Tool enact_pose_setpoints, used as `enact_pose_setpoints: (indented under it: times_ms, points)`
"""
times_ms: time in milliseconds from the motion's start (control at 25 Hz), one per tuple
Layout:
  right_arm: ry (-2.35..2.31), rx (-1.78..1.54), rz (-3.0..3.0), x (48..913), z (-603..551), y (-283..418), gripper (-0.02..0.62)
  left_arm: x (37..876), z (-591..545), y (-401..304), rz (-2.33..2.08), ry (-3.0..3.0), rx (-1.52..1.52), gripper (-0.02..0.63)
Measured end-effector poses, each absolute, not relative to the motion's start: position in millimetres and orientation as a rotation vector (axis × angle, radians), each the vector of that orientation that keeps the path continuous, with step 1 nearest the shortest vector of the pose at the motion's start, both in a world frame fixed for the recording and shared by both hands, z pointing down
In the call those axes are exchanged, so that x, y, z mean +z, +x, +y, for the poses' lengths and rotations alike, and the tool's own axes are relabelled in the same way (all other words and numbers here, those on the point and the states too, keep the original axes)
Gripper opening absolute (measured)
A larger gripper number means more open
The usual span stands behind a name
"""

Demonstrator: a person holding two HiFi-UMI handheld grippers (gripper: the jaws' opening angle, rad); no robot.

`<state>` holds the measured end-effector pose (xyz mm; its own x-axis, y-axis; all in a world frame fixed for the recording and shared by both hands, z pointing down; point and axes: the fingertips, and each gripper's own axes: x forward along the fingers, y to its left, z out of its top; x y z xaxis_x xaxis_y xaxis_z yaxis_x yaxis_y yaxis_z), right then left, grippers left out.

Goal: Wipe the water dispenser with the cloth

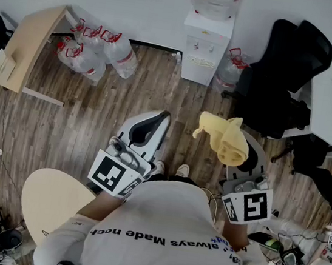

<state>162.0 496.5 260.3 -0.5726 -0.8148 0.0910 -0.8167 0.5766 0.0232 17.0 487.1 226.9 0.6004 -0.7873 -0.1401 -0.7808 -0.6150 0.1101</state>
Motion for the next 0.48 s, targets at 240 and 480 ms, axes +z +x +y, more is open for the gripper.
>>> enact_pose_setpoints:
  times_ms: [240, 480]
  points:
    - [1.426, 0.028, -2.723, 256, 494, 172, 0.064, 227, 485, 29, -1.376, 2.776, -0.267, 0.018]
    - [1.376, 0.022, -2.734, 258, 498, 183, 0.066, 232, 485, 41, -1.409, 2.75, -0.274, 0.018]
